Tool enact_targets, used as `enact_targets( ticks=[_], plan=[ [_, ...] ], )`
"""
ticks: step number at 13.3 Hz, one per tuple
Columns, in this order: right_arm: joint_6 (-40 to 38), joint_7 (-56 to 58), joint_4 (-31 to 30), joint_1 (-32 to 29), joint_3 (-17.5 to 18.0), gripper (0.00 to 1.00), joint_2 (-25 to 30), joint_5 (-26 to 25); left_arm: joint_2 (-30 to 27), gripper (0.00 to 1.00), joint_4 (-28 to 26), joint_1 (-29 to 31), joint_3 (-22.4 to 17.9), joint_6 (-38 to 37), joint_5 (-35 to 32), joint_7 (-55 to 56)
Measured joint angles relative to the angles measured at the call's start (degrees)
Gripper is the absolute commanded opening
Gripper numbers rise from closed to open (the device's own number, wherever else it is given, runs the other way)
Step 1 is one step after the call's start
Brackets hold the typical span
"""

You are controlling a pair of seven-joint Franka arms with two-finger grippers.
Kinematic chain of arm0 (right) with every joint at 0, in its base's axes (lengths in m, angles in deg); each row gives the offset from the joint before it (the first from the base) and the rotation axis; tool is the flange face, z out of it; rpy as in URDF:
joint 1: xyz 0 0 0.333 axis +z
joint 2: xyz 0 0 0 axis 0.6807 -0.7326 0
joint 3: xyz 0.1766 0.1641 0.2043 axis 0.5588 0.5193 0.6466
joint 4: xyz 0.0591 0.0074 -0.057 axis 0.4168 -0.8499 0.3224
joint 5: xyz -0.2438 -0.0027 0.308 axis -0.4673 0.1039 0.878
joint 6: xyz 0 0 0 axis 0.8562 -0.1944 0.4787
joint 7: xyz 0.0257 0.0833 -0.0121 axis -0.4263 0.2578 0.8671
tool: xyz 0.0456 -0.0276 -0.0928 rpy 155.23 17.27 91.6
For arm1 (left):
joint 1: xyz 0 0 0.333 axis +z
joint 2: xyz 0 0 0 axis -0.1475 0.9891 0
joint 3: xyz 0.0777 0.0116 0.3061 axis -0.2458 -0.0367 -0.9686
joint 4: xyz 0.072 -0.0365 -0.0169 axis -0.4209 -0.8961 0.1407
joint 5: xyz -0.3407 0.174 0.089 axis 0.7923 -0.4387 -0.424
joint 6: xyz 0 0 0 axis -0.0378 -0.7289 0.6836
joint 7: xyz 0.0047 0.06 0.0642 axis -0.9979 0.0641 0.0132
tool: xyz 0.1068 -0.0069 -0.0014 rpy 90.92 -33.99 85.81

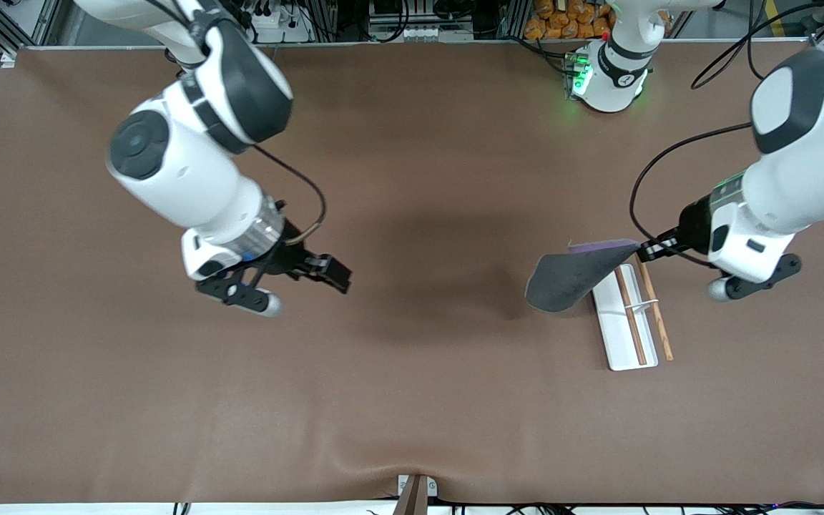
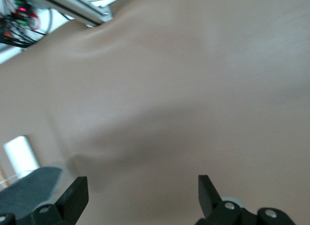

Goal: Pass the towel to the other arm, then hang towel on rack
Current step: 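Carry the towel over the dowel rack while the right gripper withdraws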

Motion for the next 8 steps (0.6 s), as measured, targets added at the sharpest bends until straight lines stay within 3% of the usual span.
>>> enact_targets(
  ticks=[6,8],
  plan=[
    [-5.66,19.91,-4.34,-10.46,-0.13,1.0,2.45,-0.23,3.89,0.0,-0.18,3.01,-0.59,0.06,-6.09,-1.22],
    [-6.58,23.49,-6.84,-11.86,-0.14,1.0,4.81,-3.27,3.85,0.0,0.25,4.38,-0.63,0.06,-7.72,-4.06]
  ],
)
